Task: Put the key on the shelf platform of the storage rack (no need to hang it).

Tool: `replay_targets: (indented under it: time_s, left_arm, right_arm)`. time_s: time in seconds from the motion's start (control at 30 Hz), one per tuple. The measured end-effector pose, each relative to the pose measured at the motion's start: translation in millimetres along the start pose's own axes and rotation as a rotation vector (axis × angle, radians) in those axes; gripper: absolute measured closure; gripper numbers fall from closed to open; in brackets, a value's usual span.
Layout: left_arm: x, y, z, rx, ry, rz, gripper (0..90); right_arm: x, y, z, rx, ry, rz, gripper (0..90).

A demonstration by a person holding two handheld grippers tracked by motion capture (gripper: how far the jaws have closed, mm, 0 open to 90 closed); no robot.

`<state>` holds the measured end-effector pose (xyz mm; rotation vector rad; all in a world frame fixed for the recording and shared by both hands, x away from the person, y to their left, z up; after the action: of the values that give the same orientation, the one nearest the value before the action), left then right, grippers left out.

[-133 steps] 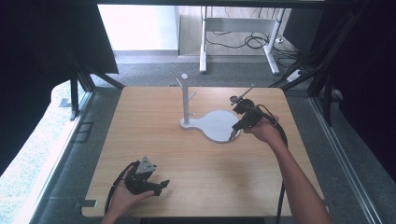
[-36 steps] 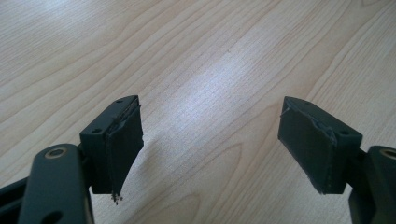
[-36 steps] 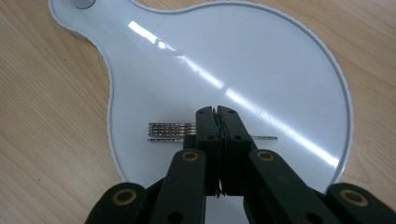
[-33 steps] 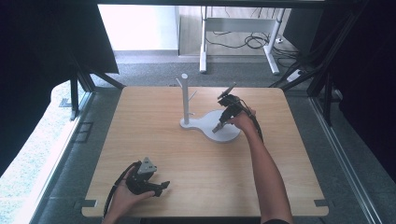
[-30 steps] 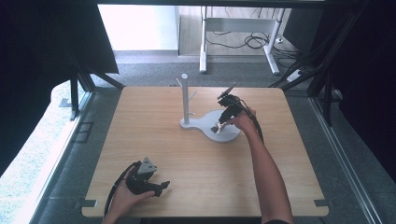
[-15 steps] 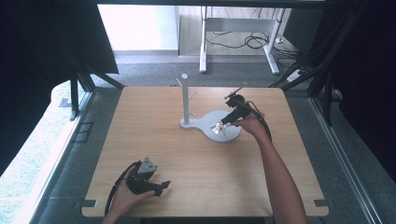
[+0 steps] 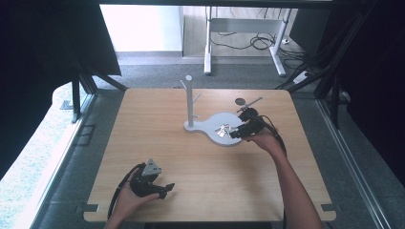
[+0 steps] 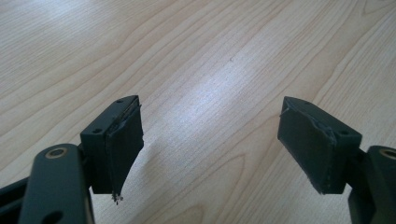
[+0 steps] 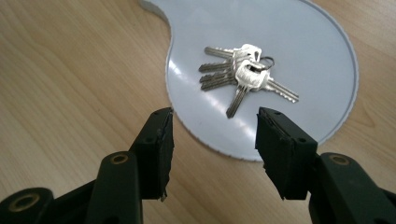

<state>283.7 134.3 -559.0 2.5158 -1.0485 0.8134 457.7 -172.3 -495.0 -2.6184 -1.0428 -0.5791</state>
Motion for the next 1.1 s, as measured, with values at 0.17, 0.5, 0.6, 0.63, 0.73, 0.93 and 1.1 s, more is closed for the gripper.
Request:
replay_targets:
  time_s: [0.17, 0.5, 0.6, 0.63, 0.73, 0.93, 1.1]
  left_arm:
    - [-0.1, 0.8, -0.1, 0.0, 0.004, 0.002, 22.5]
    - [-1.2, -2.7, 0.9, 0.019, -0.004, -0.008, 22.6]
    - [-1.9, -1.6, 1.0, 0.022, -0.005, -0.009, 22.6]
    - [-2.1, -1.4, 1.1, 0.021, -0.006, -0.009, 22.6]
    - [-2.6, -1.1, 1.9, 0.026, -0.012, -0.008, 22.6]
    - [-2.0, -0.7, 3.8, 0.021, -0.015, -0.008, 22.5]
    - [-3.1, -2.0, 5.2, 0.017, -0.022, -0.008, 22.3]
  right_arm:
    - [-25.8, -10.2, -6.7, 0.0, 0.044, -0.007, 46.0]
    - [-92.5, -22.0, -14.8, 0.014, 0.145, 0.041, 46.6]
    - [-113.2, -23.3, -15.5, 0.008, 0.16, 0.05, 46.6]
    - [-121.3, -23.1, -15.8, 0.007, 0.165, 0.053, 46.6]
    - [-136.3, -21.8, -15.6, 0.005, 0.175, 0.076, 48.0]
    - [-151.4, -17.3, -12.6, -0.007, 0.152, 0.087, 48.0]
    - [-150.9, -16.2, -11.5, -0.002, 0.157, 0.092, 46.9]
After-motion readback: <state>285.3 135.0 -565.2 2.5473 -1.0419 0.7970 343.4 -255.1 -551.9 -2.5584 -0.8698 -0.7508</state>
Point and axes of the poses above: each handheld gripper's, and its own axes: z roughly forward along the jaws, x roughly out of its top, y roughly to its right, the point moved 6 cm from there along z, roughly forward along the jaws, and after that the axes turned 5 degrees about -y, right-handed, at the moved point
